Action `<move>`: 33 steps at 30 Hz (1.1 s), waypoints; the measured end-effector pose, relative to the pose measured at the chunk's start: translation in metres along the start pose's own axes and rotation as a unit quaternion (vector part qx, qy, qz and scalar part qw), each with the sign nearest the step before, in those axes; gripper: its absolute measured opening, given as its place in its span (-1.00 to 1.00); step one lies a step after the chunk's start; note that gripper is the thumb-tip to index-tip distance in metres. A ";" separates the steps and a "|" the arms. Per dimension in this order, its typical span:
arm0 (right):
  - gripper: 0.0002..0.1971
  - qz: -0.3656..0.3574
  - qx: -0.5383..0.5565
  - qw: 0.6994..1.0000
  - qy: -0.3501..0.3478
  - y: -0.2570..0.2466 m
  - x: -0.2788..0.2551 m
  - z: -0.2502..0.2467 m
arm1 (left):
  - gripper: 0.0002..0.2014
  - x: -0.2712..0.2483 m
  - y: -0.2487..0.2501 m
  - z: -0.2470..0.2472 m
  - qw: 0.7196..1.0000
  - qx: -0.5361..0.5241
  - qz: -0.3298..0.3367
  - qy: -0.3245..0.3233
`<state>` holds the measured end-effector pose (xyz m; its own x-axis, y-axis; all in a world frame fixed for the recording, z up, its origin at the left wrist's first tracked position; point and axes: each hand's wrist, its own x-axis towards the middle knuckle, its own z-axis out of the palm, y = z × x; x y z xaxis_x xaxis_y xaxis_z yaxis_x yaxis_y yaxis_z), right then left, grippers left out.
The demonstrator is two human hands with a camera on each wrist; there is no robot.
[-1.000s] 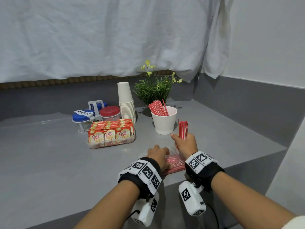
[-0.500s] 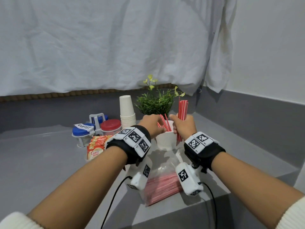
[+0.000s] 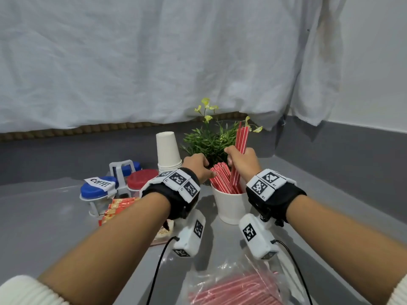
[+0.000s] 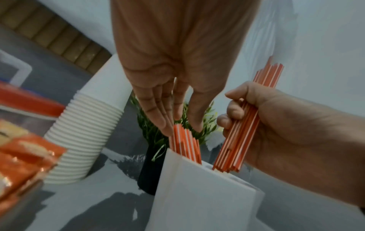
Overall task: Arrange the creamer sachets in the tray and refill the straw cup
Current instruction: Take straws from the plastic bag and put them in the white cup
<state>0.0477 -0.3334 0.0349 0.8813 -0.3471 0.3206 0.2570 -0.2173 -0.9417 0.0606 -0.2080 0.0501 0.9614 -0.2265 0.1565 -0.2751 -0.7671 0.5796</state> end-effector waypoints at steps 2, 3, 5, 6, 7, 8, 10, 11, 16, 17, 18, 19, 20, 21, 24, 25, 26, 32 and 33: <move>-0.57 0.004 -0.030 0.999 -0.014 0.016 0.005 0.003 | -0.80 0.011 -0.006 0.014 0.998 -0.062 -0.017 -0.012; -0.56 0.003 -0.054 0.998 -0.024 0.022 0.005 0.004 | -0.80 0.015 -0.008 0.019 0.995 -0.100 -0.024 -0.008; -0.58 -0.004 -0.114 0.992 -0.051 0.033 0.006 0.004 | -0.71 0.024 -0.011 0.030 0.985 -0.170 -0.032 0.021; -0.61 -0.012 -0.148 0.987 -0.066 0.036 0.006 0.003 | -0.70 0.028 -0.013 0.033 0.979 -0.197 -0.034 0.032; -0.65 -0.016 -0.185 0.979 -0.082 0.038 0.006 0.003 | -0.69 0.033 -0.014 0.037 0.975 -0.217 -0.035 0.037; -0.69 -0.026 -0.217 0.970 -0.103 0.040 0.006 0.003 | -0.69 0.038 -0.016 0.041 0.972 -0.230 -0.035 0.041; -0.77 -0.041 -0.271 0.951 -0.142 0.041 0.007 0.004 | -0.70 0.045 -0.020 0.044 0.968 -0.244 -0.038 0.049; -0.79 -0.040 -0.285 0.946 -0.152 0.041 0.008 0.004 | -0.72 0.048 -0.023 0.045 0.966 -0.251 -0.043 0.053; -0.64 -0.040 -0.286 0.947 -0.141 0.041 0.007 0.001 | -0.68 0.045 -0.026 0.041 0.938 -0.333 -0.072 0.061; -0.62 -0.043 -0.280 0.949 -0.140 0.040 0.006 0.000 | -0.66 0.041 -0.026 0.039 0.935 -0.344 -0.071 0.061; -0.62 -0.048 -0.277 0.949 -0.141 0.040 0.006 -0.001 | -0.65 0.039 -0.026 0.039 0.930 -0.358 -0.067 0.058; -0.67 -0.047 -0.271 0.951 -0.139 0.039 0.006 -0.002 | -0.65 0.036 -0.027 0.038 0.925 -0.372 -0.064 0.053; -0.74 -0.051 -0.267 0.953 -0.133 0.039 0.006 -0.002 | -0.67 0.034 -0.028 0.038 0.921 -0.381 -0.060 0.048; -0.78 -0.045 -0.262 0.956 -0.128 0.039 0.006 -0.002 | -0.71 0.032 -0.028 0.037 0.922 -0.382 -0.055 0.044; -0.82 -0.026 -0.215 0.970 -0.107 0.041 0.006 -0.002 | -0.78 0.028 -0.030 0.040 0.935 -0.351 -0.016 0.052; -0.83 -0.021 -0.199 0.976 -0.090 0.042 0.006 -0.002 | -0.74 0.028 -0.031 0.042 0.941 -0.334 -0.002 0.059; -0.85 -0.024 -0.187 0.980 -0.062 0.043 0.006 -0.002 | -0.70 0.027 -0.030 0.043 0.946 -0.317 0.010 0.062; -0.74 -0.027 -0.228 0.969 0.094 0.041 0.003 0.001 | -0.51 0.017 -0.027 0.046 0.994 -0.062 0.057 0.067; -0.68 -0.010 -0.244 0.966 0.084 0.038 0.002 0.002 | -0.50 0.016 -0.026 0.047 0.995 -0.022 0.069 0.071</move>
<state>0.0601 -0.3409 -0.0007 0.7906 -0.4723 0.3897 0.0203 -0.6158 -0.7876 0.0828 -0.2197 0.0003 0.9074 -0.2381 0.3464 -0.4065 -0.7068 0.5790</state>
